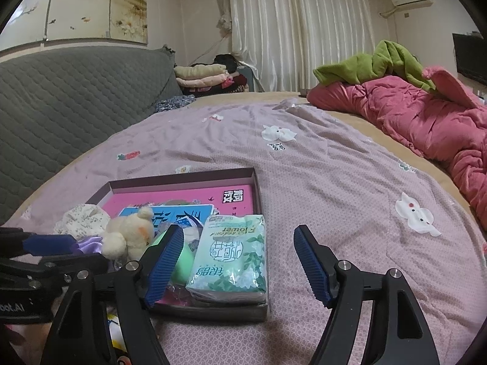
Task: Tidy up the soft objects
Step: 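Open right gripper releasing the wipes pack while left opens releasing the bear, then move left toward the peach sponge while right moves toward the yellow cartoon wipes pack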
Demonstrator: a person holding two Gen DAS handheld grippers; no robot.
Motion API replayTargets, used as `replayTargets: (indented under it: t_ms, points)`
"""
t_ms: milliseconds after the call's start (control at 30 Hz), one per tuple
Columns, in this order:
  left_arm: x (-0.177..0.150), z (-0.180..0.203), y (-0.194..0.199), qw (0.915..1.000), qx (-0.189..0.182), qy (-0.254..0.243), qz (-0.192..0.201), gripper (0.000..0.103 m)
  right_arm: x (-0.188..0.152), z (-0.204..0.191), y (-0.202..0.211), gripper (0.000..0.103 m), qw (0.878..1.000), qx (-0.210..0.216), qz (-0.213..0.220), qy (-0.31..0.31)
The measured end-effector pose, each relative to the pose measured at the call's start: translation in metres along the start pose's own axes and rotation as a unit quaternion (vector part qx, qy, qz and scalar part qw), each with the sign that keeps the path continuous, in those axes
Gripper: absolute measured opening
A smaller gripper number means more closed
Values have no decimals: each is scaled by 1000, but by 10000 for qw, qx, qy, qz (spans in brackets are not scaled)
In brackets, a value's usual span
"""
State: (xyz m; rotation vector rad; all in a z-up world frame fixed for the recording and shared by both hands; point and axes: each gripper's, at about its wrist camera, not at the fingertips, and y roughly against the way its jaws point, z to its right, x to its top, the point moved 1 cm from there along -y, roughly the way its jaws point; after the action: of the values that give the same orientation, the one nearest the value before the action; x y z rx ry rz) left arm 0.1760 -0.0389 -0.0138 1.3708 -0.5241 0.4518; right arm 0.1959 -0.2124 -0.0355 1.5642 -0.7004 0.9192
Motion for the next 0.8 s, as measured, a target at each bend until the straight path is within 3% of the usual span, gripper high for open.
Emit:
replayTargets:
  t_ms: [333, 800]
  points:
    - [3, -8, 15, 9997, 230, 37, 106, 64, 3, -3, 23, 78, 9996, 25, 288, -37]
    - [-2, -16, 41, 9994, 269, 51, 207, 65, 4, -21, 64, 79, 9983, -10, 588, -3]
